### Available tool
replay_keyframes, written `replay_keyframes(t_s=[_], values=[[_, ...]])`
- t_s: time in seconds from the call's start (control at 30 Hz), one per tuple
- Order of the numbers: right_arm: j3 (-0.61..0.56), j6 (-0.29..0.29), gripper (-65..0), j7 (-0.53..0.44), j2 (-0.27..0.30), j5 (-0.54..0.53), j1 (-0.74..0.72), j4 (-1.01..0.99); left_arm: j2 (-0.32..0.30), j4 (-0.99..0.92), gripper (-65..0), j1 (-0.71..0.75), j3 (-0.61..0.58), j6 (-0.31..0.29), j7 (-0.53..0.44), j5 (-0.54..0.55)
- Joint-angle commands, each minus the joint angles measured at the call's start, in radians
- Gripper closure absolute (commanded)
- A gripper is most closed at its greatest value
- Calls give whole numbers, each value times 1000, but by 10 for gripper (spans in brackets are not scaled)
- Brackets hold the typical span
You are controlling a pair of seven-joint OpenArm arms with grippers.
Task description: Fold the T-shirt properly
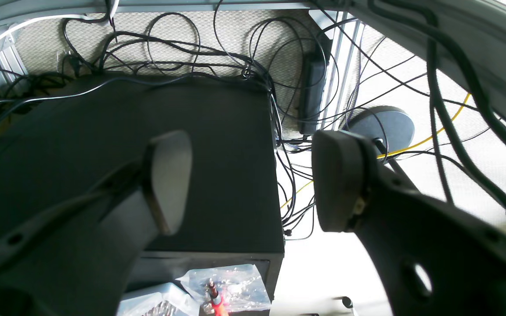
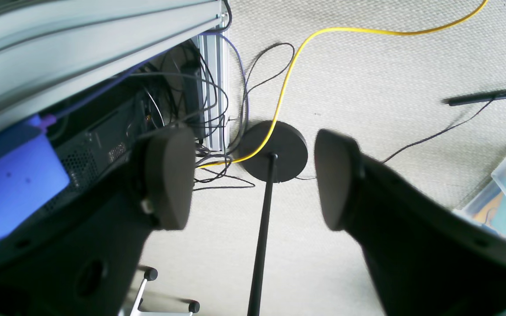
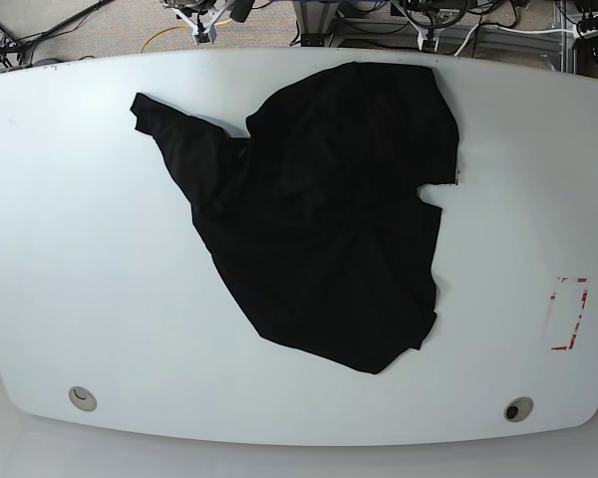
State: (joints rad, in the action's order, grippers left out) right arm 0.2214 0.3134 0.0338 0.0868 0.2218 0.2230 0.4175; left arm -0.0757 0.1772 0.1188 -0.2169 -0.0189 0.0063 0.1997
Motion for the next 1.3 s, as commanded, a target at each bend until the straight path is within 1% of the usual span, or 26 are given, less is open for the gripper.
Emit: replay_keyframes(t_s=[0.0,0.03,0.17,0.67,0.8,0.87,0.97,1.1,1.27], values=[[2,5,-403,-3,3,-6,19,15,-8,-2,-402,2,-3,6,-4,-3],[-1,0,-409,-4,-5,-2,-7,5,-2,6,-394,8,0,0,-7,-4],[-1,0,-409,-16,-17,-2,-18,2,-3,8,-394,8,0,0,-7,-4],[-1,0,-403,-22,-23,-6,-17,4,-3,14,-394,8,6,0,-9,-1],[6,0,-401,-22,-23,-9,-12,10,-6,92,-394,48,9,0,-9,1],[6,0,-401,-22,-23,-9,11,13,-9,173,-394,91,9,0,-9,1],[8,0,-401,-18,-23,-9,45,67,-9,262,-394,149,9,1,-9,1],[8,0,-401,-13,-26,-11,137,202,-11,347,-394,213,9,3,-4,1],[8,7,-401,76,-49,-11,233,395,-22,419,-394,285,32,3,-4,1]])
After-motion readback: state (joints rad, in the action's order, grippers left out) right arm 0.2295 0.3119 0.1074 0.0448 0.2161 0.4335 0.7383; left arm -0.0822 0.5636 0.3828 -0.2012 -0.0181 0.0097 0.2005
